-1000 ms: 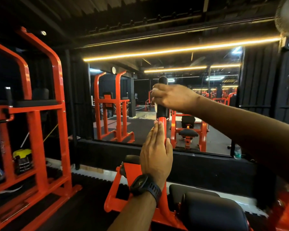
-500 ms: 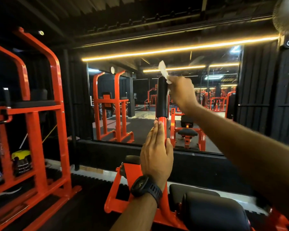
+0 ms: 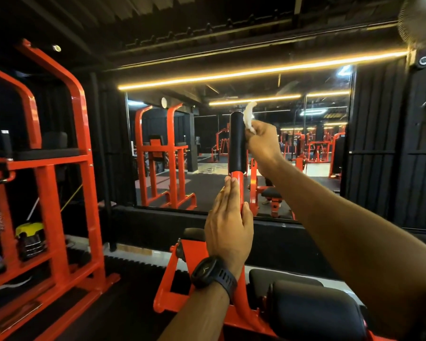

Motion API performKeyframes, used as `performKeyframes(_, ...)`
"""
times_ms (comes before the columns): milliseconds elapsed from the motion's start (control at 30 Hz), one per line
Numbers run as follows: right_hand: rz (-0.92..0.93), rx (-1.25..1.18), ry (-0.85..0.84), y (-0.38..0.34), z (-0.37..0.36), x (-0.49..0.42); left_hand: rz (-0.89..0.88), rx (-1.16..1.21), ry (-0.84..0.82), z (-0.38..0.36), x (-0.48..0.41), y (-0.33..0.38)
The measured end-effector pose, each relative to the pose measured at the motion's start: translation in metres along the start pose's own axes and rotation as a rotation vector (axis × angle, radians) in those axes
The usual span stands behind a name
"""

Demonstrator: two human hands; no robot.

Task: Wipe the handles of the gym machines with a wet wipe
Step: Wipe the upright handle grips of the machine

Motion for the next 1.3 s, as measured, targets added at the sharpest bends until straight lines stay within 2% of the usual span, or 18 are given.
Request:
performKeyframes(67, 0.028, 0.007, 0.021, -0.004, -0.002, 0.005, 0.004, -0.008, 0.014, 0.001, 0.001, -0.001)
performKeyframes(200, 0.223, 0.257, 0.024, -0.004, -0.003, 0.042, -0.016, -0.014, 0.045, 0.002, 0.001, 0.0)
performKeyframes(267, 0.288, 0.295, 0.065, -0.011, -0.001, 0.044, -0.02, -0.012, 0.045, 0.002, 0.001, 0.0)
performKeyframes(433, 0.107, 0.046, 0.003, 0.006, -0.003, 0.039, 0.002, -0.015, 0.033, 0.001, 0.002, -0.001)
performKeyframes(467, 0.111, 0.064, 0.001, 0.009, -0.002, 0.046, 0.005, -0.013, 0.03, 0.0, 0.002, -0.001)
performKeyframes(533, 0.237, 0.243, 0.014, 0.003, -0.001, 0.061, -0.003, -0.01, 0.026, 0.0, 0.001, -0.001)
performKeyframes(600, 0.366, 0.521, -0.027, -0.001, -0.012, 0.066, -0.008, -0.014, 0.021, 0.0, 0.001, -0.002)
performKeyframes(667, 0.532, 0.768, -0.132, 0.0, -0.026, 0.075, -0.004, -0.019, 0.024, 0.001, 0.002, -0.001)
performKeyframes(767, 0.905, 1.066, -0.308, -0.005, -0.036, 0.094, -0.013, -0.011, 0.05, 0.004, 0.002, 0.0)
performKeyframes(833, 1.01, 1.169, -0.364, -0.01, -0.031, 0.088, -0.023, 0.002, 0.052, 0.003, 0.002, 0.001)
performKeyframes(967, 1.14, 1.309, -0.338, -0.029, -0.039, 0.082, -0.017, 0.002, 0.05, 0.004, 0.002, 0.001)
performKeyframes(1067, 1.303, 1.381, -0.454, -0.032, -0.046, 0.09, -0.022, 0.001, 0.045, 0.004, 0.003, 0.002)
performKeyframes(1200, 1.148, 1.435, -0.457, -0.048, -0.041, 0.058, -0.012, 0.009, 0.013, 0.003, 0.003, 0.001)
performKeyframes(1300, 1.201, 1.498, -0.555, -0.04, -0.055, 0.064, -0.008, -0.002, -0.004, 0.003, 0.003, 0.001)
Point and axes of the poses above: each hand's wrist, its own x-axis away from the middle knuckle, its own z-axis out of the back of the hand, y = z × x, the point moved 10 cm from there along -x, towards the middle knuckle, and after that the axes turned 1 degree about z, right-handed, at the moved point
